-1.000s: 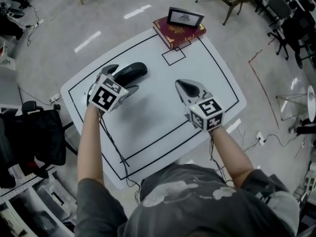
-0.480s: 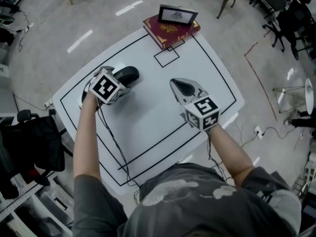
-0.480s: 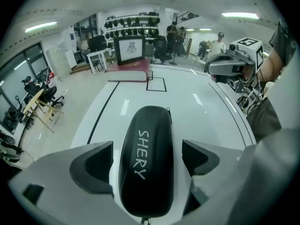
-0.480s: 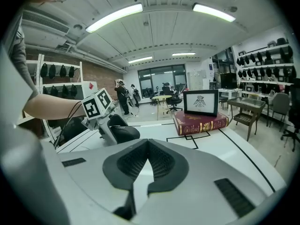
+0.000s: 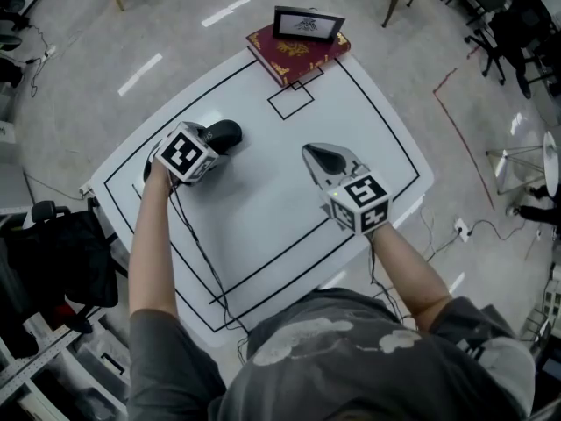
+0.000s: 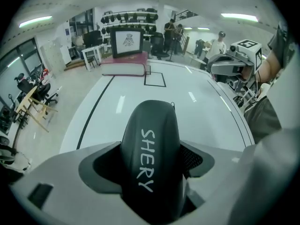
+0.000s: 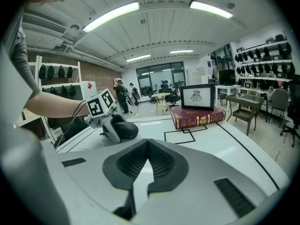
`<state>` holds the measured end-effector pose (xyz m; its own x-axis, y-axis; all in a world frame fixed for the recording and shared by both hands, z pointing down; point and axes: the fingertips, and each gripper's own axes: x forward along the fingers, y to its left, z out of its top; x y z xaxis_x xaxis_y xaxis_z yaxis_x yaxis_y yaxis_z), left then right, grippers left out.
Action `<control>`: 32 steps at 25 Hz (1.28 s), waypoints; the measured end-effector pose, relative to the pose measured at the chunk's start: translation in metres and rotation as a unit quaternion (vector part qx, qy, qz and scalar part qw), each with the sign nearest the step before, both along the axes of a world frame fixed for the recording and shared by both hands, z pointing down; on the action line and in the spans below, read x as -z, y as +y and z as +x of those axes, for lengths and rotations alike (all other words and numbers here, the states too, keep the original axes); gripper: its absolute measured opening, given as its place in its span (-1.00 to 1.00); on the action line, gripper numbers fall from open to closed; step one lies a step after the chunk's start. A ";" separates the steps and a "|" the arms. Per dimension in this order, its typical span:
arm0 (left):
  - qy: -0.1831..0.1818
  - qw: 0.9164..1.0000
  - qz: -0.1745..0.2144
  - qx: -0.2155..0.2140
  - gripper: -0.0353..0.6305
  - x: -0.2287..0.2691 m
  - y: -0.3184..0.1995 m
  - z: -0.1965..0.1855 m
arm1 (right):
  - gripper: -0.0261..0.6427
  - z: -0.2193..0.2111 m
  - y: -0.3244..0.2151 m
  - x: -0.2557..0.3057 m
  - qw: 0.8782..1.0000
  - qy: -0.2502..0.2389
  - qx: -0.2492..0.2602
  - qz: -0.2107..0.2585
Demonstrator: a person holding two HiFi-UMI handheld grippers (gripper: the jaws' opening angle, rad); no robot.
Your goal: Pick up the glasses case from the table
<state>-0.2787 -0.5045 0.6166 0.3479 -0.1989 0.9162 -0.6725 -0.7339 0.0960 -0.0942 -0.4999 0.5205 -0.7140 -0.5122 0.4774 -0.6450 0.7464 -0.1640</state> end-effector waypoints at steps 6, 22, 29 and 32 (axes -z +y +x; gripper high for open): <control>-0.018 1.000 0.007 -0.006 0.12 0.002 -0.002 0.002 | -0.92 0.007 0.008 -0.002 1.000 -0.008 -0.005 -0.001; -0.026 0.985 0.156 0.076 0.11 0.095 0.030 0.029 | -0.92 0.036 0.059 0.045 0.999 -0.040 0.003 0.037; 0.007 0.973 0.208 0.100 0.11 0.142 0.074 0.074 | -0.92 0.062 0.099 0.079 0.995 -0.068 0.003 0.068; 0.029 0.968 0.222 0.114 0.11 0.157 0.097 0.096 | -0.92 0.079 0.117 0.091 0.994 -0.075 0.001 0.079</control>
<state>-0.1827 -0.4075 0.4600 0.2961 -0.6463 0.7033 -0.8251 -0.5440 -0.1525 -0.0149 -0.3825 0.4298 -0.7727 -0.5703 0.2788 -0.6200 0.7722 -0.1388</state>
